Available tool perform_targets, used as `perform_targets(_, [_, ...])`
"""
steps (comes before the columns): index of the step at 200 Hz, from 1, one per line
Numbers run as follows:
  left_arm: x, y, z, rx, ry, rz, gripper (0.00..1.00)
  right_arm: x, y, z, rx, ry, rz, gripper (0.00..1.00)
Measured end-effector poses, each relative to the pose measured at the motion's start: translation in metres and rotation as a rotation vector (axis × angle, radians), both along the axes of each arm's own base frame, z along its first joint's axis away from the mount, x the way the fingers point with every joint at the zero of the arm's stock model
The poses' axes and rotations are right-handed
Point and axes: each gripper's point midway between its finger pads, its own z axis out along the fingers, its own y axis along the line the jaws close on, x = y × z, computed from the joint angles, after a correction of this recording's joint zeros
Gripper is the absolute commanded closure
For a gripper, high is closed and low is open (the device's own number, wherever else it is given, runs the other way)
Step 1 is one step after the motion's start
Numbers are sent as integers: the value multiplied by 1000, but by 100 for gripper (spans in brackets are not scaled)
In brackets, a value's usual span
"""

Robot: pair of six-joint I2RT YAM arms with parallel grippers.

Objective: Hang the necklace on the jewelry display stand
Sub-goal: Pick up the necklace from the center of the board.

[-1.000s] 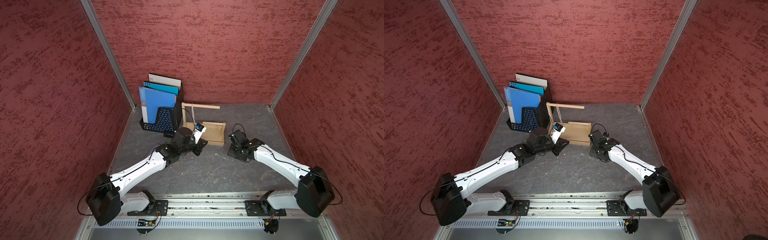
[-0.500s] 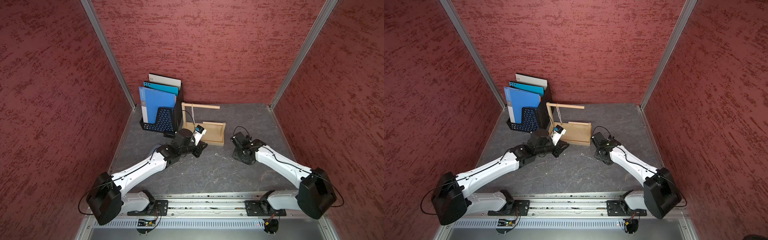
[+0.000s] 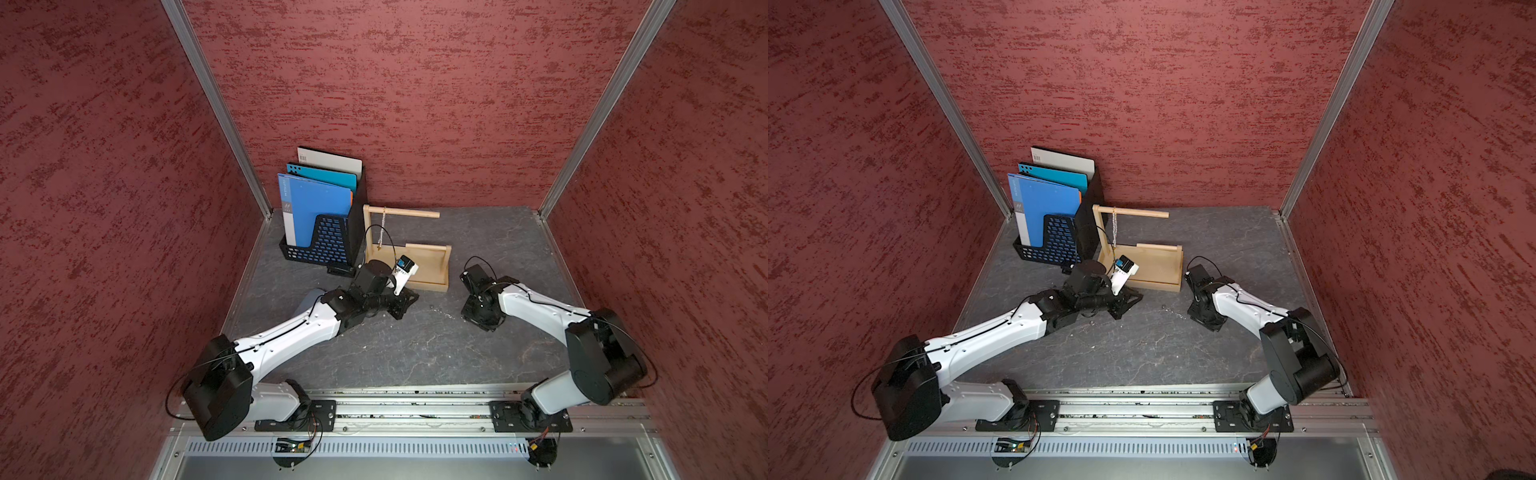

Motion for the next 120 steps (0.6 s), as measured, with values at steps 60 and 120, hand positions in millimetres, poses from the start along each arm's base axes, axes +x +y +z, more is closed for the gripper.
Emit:
perform_targets(60, [-2,2,-5,11,7,-3,77,0,1,-14,-1,39,-24,75])
perform_targets(120, [-3,3,-8,23,15,-5,77,4,3,-11,10,20,-40,73])
